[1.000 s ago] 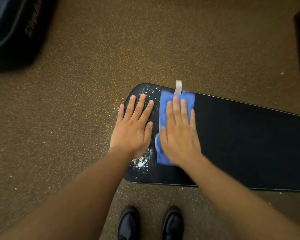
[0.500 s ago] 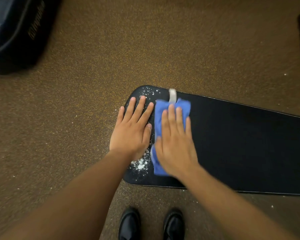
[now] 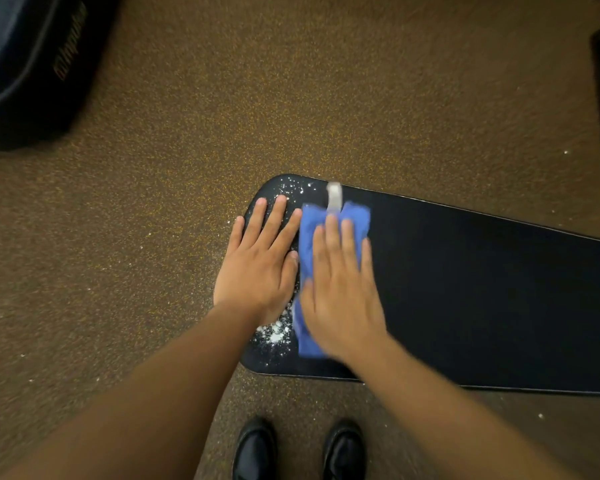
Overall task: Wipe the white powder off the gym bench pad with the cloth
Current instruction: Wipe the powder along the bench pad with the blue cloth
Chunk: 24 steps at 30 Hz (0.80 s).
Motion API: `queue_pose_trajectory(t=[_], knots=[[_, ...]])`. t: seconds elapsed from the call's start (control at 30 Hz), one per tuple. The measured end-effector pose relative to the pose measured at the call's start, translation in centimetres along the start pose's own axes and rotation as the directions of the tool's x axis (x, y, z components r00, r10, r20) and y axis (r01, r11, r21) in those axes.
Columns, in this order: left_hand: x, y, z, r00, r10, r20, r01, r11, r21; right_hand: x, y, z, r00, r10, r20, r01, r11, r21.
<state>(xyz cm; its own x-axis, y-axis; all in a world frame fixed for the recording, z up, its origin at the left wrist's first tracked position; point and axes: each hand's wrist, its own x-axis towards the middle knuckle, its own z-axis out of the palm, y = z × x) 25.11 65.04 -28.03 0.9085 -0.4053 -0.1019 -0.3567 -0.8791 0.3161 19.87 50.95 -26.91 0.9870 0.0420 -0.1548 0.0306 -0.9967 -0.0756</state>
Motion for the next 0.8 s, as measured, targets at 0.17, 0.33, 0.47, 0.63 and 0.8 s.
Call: queue_pose_trajectory(t=[0.17, 0.33, 0.47, 0.63, 0.8], knots=[[0.0, 0.0, 0.0, 1.000, -0.001, 0.002, 0.001, 1.000, 0.005, -4.2, 3.4, 0.5, 0.996, -0.085, 0.007, 0.085, 0.996, -0.003], [-0.1, 0.2, 0.0, 1.000, -0.003, 0.000, 0.003, 1.000, 0.008, 5.5, 2.4, -0.9, 0.979, 0.205, -0.020, -0.204, 0.978, 0.049], [0.0, 0.1, 0.0, 1.000, -0.004, -0.008, 0.004, 1.000, -0.001, 3.9, 0.4, -0.4, 0.990, 0.134, -0.038, -0.133, 0.991, 0.017], [0.0, 0.1, 0.1, 1.000, 0.002, -0.008, -0.002, 1.000, -0.010, -4.9, 2.3, 0.6, 0.992, -0.127, -0.011, 0.127, 0.992, -0.008], [-0.1, 0.0, 0.2, 1.000, -0.002, -0.010, 0.002, 1.000, -0.003, 4.1, 3.0, -1.2, 0.970, 0.238, -0.048, -0.235, 0.970, 0.054]])
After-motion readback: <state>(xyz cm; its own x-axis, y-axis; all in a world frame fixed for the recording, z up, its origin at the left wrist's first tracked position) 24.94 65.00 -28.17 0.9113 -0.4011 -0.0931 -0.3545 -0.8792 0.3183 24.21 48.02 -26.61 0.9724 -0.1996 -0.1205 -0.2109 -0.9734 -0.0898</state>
